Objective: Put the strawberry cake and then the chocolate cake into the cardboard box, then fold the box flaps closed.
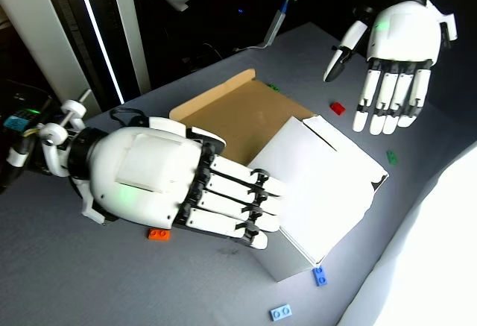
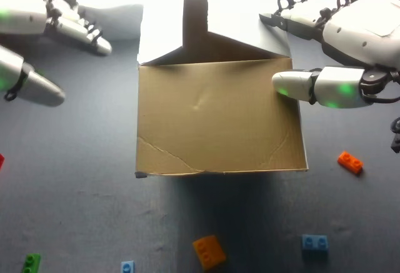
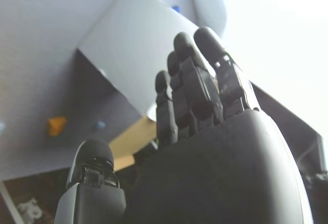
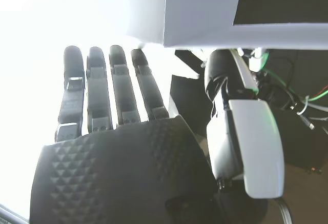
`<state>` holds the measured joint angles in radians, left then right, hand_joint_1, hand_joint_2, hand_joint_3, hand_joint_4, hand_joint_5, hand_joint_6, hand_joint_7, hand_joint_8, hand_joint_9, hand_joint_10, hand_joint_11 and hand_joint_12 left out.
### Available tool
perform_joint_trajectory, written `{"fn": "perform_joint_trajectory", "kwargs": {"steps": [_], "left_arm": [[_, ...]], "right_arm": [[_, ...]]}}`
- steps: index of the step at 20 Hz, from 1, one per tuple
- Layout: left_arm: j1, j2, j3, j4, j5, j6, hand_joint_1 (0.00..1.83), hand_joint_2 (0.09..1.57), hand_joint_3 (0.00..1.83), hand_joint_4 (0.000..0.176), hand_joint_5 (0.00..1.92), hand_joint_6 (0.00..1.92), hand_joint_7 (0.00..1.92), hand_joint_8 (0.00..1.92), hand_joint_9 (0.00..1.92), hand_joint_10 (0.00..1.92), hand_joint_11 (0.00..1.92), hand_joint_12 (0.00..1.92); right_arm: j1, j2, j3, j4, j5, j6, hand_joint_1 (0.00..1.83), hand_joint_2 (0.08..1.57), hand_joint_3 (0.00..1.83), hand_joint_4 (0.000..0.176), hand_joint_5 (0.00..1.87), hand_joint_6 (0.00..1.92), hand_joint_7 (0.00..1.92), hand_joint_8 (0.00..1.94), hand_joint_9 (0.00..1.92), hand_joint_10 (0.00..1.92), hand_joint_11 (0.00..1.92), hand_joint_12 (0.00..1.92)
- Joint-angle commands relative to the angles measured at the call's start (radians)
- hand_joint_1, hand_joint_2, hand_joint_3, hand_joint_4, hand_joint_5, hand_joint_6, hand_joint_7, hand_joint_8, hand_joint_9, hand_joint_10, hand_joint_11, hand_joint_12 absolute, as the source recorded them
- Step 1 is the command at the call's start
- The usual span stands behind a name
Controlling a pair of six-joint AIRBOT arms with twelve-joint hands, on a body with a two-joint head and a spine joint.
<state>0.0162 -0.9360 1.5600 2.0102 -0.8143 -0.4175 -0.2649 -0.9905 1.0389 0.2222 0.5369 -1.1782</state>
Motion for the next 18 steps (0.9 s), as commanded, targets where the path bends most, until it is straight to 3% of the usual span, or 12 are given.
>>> {"fn": "perform_joint_trajectory", "kwargs": {"steps": [1, 4, 10, 12, 13, 18], "left_arm": [[-0.004, 0.014, 0.002, -0.070, 0.014, 0.013, 0.00, 1.20, 0.00, 0.032, 0.31, 0.00, 0.39, 0.00, 0.47, 0.00, 0.06, 1.12], [0.043, 0.028, -0.021, -0.092, -0.005, 0.058, 0.00, 1.20, 0.00, 0.039, 0.33, 0.00, 0.41, 0.00, 0.48, 0.00, 0.08, 1.09], [0.119, 0.047, -0.055, -0.186, -0.065, 0.106, 0.00, 1.21, 0.00, 0.038, 0.31, 0.00, 0.41, 0.00, 0.47, 0.00, 0.09, 1.09], [0.144, 0.053, -0.067, -0.226, -0.082, 0.115, 0.00, 1.21, 0.00, 0.037, 0.30, 0.00, 0.41, 0.00, 0.46, 0.00, 0.07, 1.13], [0.155, 0.054, -0.070, -0.243, -0.090, 0.120, 0.00, 1.21, 0.00, 0.026, 0.31, 0.00, 0.42, 0.00, 0.47, 0.00, 0.05, 1.15], [0.211, 0.065, -0.099, -0.318, -0.099, 0.170, 0.00, 1.21, 0.00, 0.025, 0.32, 0.00, 0.40, 0.00, 0.46, 0.00, 0.05, 1.13]], "right_arm": [[0.016, 0.010, 0.005, -0.007, 0.088, 0.004, 0.02, 1.27, 0.00, 0.000, 0.14, 0.00, 0.16, 0.00, 0.18, 0.01, 0.00, 0.66], [0.036, -0.001, 0.021, -0.042, 0.010, -0.001, 0.00, 1.28, 0.00, 0.000, 0.13, 0.00, 0.18, 0.00, 0.17, 0.00, 0.00, 0.61], [0.055, -0.003, 0.023, -0.068, -0.026, -0.001, 0.00, 1.27, 0.00, 0.000, 0.13, 0.00, 0.18, 0.00, 0.19, 0.01, 0.00, 0.59], [0.053, -0.004, 0.023, -0.076, -0.040, -0.001, 0.00, 1.28, 0.00, 0.000, 0.15, 0.01, 0.19, 0.00, 0.20, 0.01, 0.00, 0.79], [0.050, -0.004, 0.023, -0.076, -0.040, 0.000, 0.00, 1.29, 0.00, 0.000, 0.16, 0.01, 0.19, 0.01, 0.16, 0.01, 0.00, 0.62], [0.048, -0.004, 0.023, -0.076, -0.040, 0.025, 0.07, 1.27, 0.00, 0.000, 0.16, 0.00, 0.25, 0.01, 0.20, 0.02, 0.00, 0.54]]}}
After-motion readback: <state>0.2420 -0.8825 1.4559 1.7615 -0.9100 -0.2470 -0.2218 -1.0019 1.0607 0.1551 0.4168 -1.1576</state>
